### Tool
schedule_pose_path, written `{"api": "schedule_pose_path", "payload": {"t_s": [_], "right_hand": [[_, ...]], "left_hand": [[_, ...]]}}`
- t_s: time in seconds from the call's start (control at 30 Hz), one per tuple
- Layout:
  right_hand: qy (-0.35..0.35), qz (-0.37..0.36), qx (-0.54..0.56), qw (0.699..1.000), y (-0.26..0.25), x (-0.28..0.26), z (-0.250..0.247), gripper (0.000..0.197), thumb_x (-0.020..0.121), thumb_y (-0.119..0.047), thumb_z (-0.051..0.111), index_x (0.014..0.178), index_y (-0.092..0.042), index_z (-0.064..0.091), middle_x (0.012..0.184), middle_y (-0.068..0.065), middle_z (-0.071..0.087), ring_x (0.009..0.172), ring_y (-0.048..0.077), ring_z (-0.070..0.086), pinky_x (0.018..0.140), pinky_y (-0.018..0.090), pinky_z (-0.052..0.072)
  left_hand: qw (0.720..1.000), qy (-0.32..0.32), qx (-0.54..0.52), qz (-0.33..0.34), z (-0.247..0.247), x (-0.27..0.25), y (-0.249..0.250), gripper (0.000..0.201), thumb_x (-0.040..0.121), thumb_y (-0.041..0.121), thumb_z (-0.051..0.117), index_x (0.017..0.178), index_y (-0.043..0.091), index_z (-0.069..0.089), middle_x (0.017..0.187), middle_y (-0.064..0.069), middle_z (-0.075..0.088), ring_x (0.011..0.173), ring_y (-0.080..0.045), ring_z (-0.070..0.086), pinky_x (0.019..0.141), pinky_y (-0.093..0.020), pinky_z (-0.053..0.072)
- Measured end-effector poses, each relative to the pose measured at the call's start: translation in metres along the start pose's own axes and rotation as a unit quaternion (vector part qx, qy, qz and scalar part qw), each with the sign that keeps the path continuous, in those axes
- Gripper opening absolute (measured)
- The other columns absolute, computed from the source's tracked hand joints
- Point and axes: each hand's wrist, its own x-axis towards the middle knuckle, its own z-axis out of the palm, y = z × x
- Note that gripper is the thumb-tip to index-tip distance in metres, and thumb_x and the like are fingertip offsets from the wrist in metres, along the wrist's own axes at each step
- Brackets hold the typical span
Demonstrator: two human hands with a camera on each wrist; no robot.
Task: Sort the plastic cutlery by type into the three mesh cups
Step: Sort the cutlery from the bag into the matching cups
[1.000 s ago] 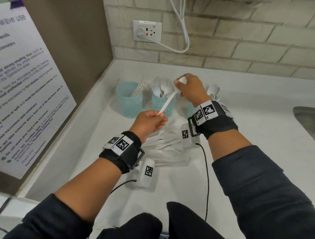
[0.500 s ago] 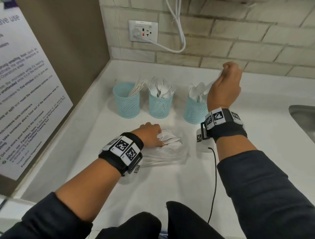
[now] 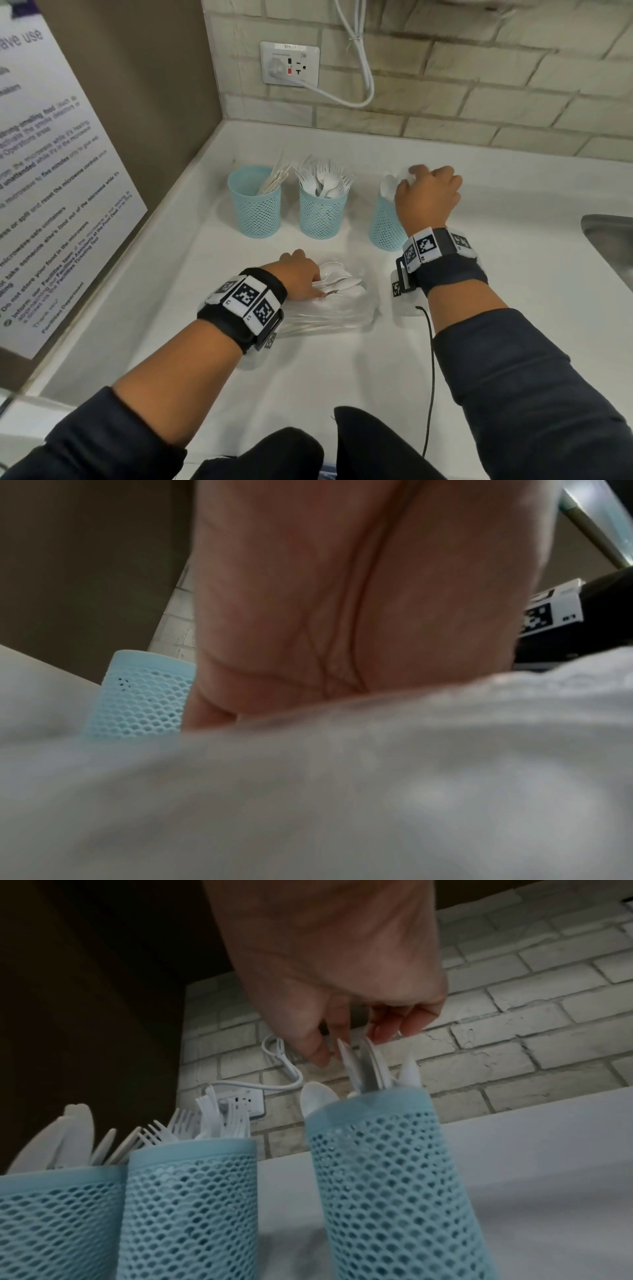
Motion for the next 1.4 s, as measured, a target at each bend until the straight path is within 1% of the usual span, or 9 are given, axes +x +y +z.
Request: {"api": "schedule_pose_path", "payload": {"t_s": [0.17,0.33,0.43,0.67,0.8,0.9,1.03,1.23,1.4], "right_hand": [[0.028,-0.137,0.236,0.962,-0.024,-0.008,-0.015,0.021,0.088,-0.017,0.052,0.105,-0.01,0.062,0.086,0.007,0.056,0.074,0.018,0.054,0.074,0.032,0.045],[-0.416,-0.198,0.141,0.876,-0.044,-0.018,-0.037,0.025,0.09,-0.034,0.058,0.095,-0.011,0.068,0.073,-0.007,0.061,0.062,0.005,0.055,0.061,0.019,0.044],[-0.518,-0.183,0.038,0.835,-0.045,-0.024,-0.036,0.031,0.09,-0.039,0.056,0.1,-0.01,0.065,0.087,-0.001,0.065,0.074,0.01,0.062,0.064,0.019,0.049],[-0.512,-0.13,-0.066,0.846,-0.039,-0.03,-0.028,0.037,0.092,-0.031,0.054,0.108,0.002,0.064,0.092,0.008,0.065,0.078,0.016,0.056,0.064,0.018,0.042],[-0.529,-0.093,-0.062,0.841,-0.033,-0.033,-0.025,0.032,0.093,-0.021,0.051,0.115,0.001,0.061,0.107,0.012,0.067,0.096,0.022,0.063,0.08,0.029,0.051],[-0.538,-0.045,0.001,0.841,-0.03,-0.037,-0.023,0.032,0.088,-0.012,0.055,0.119,-0.004,0.059,0.083,0.0,0.061,0.07,0.013,0.059,0.056,0.023,0.047],[-0.567,-0.02,0.023,0.823,-0.028,-0.039,-0.02,0.035,0.087,-0.007,0.057,0.122,-0.004,0.056,0.075,-0.002,0.055,0.063,0.011,0.054,0.058,0.024,0.048],[-0.583,-0.067,-0.019,0.809,-0.033,-0.039,-0.027,0.028,0.092,-0.011,0.049,0.114,0.004,0.057,0.105,0.018,0.064,0.08,0.02,0.062,0.061,0.02,0.046],[-0.547,-0.074,0.032,0.833,-0.033,-0.032,-0.026,0.036,0.09,-0.002,0.052,0.126,-0.008,0.051,0.115,0.006,0.062,0.099,0.019,0.063,0.083,0.031,0.054]], "left_hand": [[1.0,0.004,0.005,0.019,-0.001,0.0,0.0,0.041,0.092,0.042,0.051,0.126,0.02,0.052,0.129,-0.012,0.038,0.12,-0.031,0.039,0.1,-0.039,0.035],[0.998,0.042,-0.014,0.039,-0.002,0.002,0.0,0.026,0.09,0.034,0.054,0.093,0.009,0.061,0.107,-0.01,0.049,0.097,-0.029,0.052,0.086,-0.034,0.044],[0.997,0.067,-0.032,0.036,0.0,0.004,-0.001,0.029,0.089,0.027,0.051,0.067,0.01,0.046,0.09,-0.009,0.046,0.079,-0.025,0.047,0.069,-0.03,0.037],[0.991,0.079,-0.093,0.047,-0.001,0.004,-0.007,0.038,0.091,0.024,0.052,0.061,0.018,0.03,0.066,0.004,0.035,0.074,-0.019,0.038,0.057,-0.026,0.026],[0.983,0.067,-0.164,0.053,-0.005,0.002,-0.012,0.023,0.092,0.021,0.052,0.07,0.017,0.044,0.072,0.004,0.044,0.075,-0.019,0.044,0.063,-0.026,0.033],[0.977,0.044,-0.2,0.067,-0.007,-0.001,-0.013,0.015,0.093,0.019,0.05,0.096,0.007,0.058,0.089,-0.002,0.059,0.08,-0.018,0.052,0.074,-0.029,0.04],[0.951,0.007,-0.303,0.065,-0.004,-0.001,-0.015,0.01,0.096,0.014,0.046,0.096,0.009,0.055,0.078,0.005,0.061,0.066,-0.006,0.058,0.069,-0.019,0.045],[0.925,0.019,-0.376,0.059,-0.004,-0.002,-0.014,0.009,0.098,0.016,0.042,0.102,0.01,0.048,0.084,-0.001,0.057,0.069,-0.01,0.056,0.071,-0.026,0.048],[0.912,0.056,-0.399,0.072,-0.006,-0.002,-0.011,0.015,0.098,0.018,0.041,0.111,0.014,0.047,0.084,0.0,0.057,0.069,-0.009,0.055,0.07,-0.024,0.044]]}}
